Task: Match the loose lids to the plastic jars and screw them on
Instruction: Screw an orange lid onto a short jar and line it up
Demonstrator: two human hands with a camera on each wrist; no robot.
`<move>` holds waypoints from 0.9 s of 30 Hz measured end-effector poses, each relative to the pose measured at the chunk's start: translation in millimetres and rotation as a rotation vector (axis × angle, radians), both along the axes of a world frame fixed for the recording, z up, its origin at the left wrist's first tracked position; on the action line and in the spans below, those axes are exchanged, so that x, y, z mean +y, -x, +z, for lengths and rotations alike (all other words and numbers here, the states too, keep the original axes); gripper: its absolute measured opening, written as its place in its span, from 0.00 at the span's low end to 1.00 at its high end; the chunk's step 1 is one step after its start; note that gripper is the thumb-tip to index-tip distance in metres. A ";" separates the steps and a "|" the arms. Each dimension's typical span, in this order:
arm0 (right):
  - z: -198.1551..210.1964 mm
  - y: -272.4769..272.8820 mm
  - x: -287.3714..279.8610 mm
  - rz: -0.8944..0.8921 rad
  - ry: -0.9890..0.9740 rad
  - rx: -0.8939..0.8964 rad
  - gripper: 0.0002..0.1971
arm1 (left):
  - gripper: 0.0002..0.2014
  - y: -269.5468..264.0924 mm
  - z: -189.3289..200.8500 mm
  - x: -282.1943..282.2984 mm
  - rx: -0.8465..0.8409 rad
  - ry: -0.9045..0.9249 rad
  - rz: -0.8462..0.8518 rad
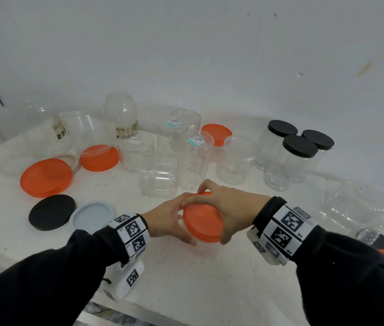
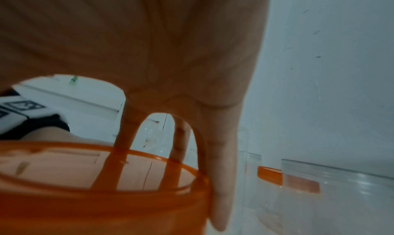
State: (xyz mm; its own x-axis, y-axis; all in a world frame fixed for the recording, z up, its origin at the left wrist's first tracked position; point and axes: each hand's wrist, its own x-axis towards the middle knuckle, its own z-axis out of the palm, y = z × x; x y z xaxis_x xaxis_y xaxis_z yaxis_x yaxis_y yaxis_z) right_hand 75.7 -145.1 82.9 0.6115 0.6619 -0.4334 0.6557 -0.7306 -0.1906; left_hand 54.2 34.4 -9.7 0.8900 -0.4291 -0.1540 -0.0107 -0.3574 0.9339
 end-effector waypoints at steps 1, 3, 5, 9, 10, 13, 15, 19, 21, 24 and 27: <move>1.0 0.0 -0.8 -0.009 -0.003 -0.008 0.49 | 0.45 0.0 -0.1 -0.1 -0.011 -0.004 0.007; 1.9 2.0 -1.6 -0.035 -0.009 -0.028 0.48 | 0.44 0.5 0.6 -0.7 -0.022 -0.003 0.014; 1.1 5.7 -0.3 -0.056 -0.015 -0.073 0.48 | 0.45 1.0 1.1 -0.9 -0.032 -0.002 0.018; -1.6 11.2 1.6 -0.085 -0.021 -0.132 0.48 | 0.47 2.0 2.3 -1.6 -0.037 0.006 0.007; -1.7 12.5 1.7 -0.091 -0.020 -0.140 0.48 | 0.47 2.1 2.4 -1.4 -0.032 0.010 0.001; -1.7 15.9 1.8 -0.080 -0.005 -0.163 0.49 | 0.46 3.1 3.5 -1.0 -0.030 0.007 -0.010; -2.6 17.5 1.8 -0.052 0.013 -0.154 0.49 | 0.43 3.7 4.3 -1.3 -0.042 -0.007 -0.002; -1.4 17.7 0.9 0.041 0.066 -0.168 0.51 | 0.43 3.2 5.3 -0.8 -0.039 -0.015 -0.001; 0.2 16.7 1.4 0.074 0.086 -0.170 0.51 | 0.43 2.5 4.9 -0.6 -0.032 -0.018 -0.007; 2.2 12.7 2.4 0.071 0.082 -0.140 0.50 | 0.42 2.3 4.4 -0.5 -0.019 0.008 -0.005; 1.1 9.7 0.7 0.054 0.068 -0.081 0.50 | 0.41 2.7 3.2 -0.1 -0.012 0.004 -0.014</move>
